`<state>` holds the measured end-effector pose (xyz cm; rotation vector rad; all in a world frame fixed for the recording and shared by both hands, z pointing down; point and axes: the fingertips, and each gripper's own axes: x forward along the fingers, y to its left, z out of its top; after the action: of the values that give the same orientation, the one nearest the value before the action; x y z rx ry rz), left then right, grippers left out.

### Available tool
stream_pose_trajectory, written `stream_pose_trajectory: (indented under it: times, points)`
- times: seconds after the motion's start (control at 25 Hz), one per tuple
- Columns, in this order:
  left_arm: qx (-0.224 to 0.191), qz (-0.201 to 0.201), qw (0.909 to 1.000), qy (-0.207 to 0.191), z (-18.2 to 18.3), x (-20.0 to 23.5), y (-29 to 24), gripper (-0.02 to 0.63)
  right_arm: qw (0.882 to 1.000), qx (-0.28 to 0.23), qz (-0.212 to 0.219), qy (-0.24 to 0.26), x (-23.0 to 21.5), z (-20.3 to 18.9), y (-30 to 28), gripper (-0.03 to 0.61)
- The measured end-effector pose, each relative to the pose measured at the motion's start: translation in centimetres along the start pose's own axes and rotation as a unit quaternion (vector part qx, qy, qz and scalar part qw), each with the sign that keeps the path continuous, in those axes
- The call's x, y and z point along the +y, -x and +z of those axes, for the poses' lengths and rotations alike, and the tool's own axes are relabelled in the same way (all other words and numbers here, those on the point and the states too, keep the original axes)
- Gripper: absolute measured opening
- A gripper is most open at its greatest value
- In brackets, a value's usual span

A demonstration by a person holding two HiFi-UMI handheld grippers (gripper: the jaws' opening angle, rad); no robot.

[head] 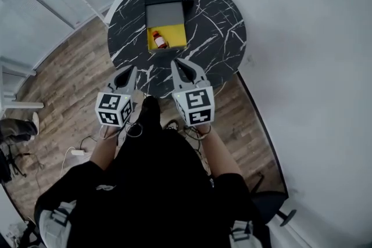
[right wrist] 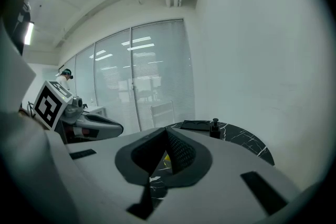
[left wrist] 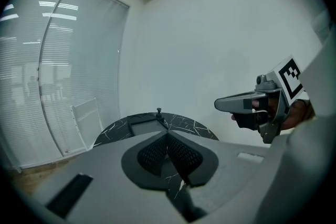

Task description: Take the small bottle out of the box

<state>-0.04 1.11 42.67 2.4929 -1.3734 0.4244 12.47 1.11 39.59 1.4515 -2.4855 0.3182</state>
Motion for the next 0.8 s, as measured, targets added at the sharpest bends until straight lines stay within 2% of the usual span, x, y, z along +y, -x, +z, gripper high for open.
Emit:
stream_pose_trajectory:
  times: [0.2, 0.48, 0.68, 0.8]
  points:
    - [0.015, -0.011, 0.9998, 0.001, -0.1, 2.0, -3.5, -0.002, 0.999, 0.032, 0.007, 0.005, -1.3, -1.0, -4.3, -0.005]
    - [0.052, -0.034, 0.9978, 0.023, -1.1, 6.1, -8.2, -0.002, 0.995, 0.096, 0.013, 0.000, -2.0, -2.8, -11.5, -0.005]
    - [0.075, -0.050, 0.9949, 0.046, -3.1, 8.7, -11.8, -0.002, 0.987, 0.159, 0.012, 0.025, -2.6, -5.8, -15.9, -0.005]
    - [0.089, -0.058, 0.9932, 0.046, -4.3, 10.1, -13.8, -0.002, 0.981, 0.190, 0.014, 0.030, -2.8, -7.5, -18.2, -0.005]
